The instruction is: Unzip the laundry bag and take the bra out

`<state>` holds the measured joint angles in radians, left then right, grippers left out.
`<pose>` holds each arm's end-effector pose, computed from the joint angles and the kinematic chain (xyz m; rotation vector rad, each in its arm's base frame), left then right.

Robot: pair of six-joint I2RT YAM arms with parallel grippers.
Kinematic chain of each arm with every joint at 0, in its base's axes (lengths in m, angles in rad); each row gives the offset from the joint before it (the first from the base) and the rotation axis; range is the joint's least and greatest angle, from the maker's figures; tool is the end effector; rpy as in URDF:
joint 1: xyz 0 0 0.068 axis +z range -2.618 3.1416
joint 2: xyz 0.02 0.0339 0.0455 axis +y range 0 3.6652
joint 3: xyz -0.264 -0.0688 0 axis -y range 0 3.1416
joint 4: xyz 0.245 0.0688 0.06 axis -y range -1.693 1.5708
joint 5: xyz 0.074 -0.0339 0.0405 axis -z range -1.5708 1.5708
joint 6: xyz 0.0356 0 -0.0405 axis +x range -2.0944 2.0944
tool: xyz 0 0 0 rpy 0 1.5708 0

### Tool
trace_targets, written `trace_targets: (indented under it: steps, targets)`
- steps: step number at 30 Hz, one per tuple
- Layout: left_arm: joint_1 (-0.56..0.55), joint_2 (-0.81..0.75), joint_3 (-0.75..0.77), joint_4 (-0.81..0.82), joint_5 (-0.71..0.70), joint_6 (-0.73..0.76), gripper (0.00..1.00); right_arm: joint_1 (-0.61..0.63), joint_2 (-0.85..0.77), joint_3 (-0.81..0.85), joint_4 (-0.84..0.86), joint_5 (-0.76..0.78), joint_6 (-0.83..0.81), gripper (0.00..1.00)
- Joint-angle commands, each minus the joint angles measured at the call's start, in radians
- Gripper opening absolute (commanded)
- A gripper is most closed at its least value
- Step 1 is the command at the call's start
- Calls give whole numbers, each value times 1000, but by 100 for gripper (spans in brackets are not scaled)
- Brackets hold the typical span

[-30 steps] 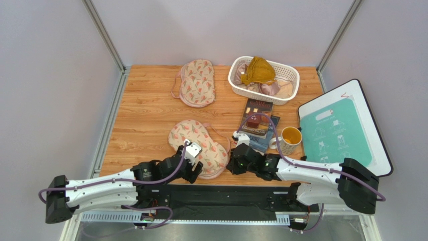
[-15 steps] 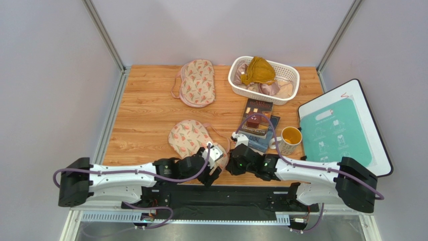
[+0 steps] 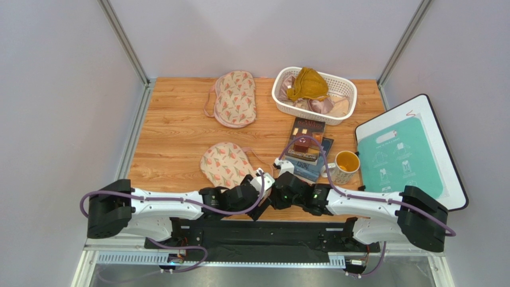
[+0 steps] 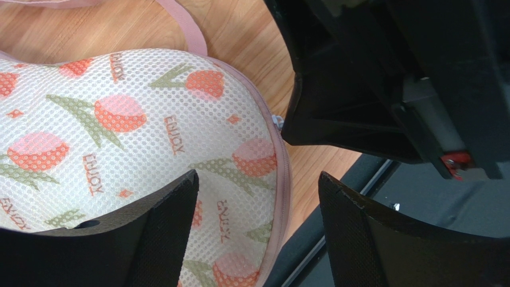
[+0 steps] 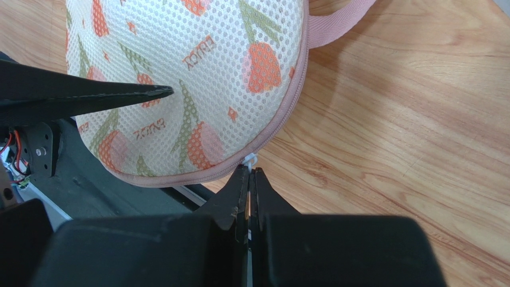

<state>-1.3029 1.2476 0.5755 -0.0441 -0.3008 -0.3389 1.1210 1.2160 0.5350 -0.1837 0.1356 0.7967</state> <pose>0.0755 -0.2351 0.1873 0.9250 2.1104 -0.5285 0.1032 0.2026 0.1703 -0.3485 2.5255 0.6693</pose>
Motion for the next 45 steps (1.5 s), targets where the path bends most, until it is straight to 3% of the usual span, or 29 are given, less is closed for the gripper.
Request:
trace_targets:
  steps: [1,8,14,17,18,20,27,41,45]
  targets:
    - [-7,19,12,38,-35,-17,78,8,-7,3,39,-11,15,0]
    - [-7,53,0,38,-63,-25,66,13,-15,5,26,-16,16,0]
    - [-7,67,-2,38,-86,-28,43,16,-29,10,7,-11,19,0]
    - [-7,64,-9,38,-90,-34,22,16,-33,8,3,-10,18,0]
    - [-7,64,-14,41,-99,-37,11,16,-33,8,4,-10,18,0]
    - [-7,58,-17,33,-106,-45,0,16,-30,10,1,-8,18,0]
    - [-7,-11,-55,-25,-109,-41,0,14,-29,10,-20,18,15,0]
    - [-7,-413,-229,-165,-104,-89,0,-3,-39,2,-45,33,9,0]
    - [-7,-473,-207,-240,-135,-84,0,-3,-29,8,-43,21,6,0]
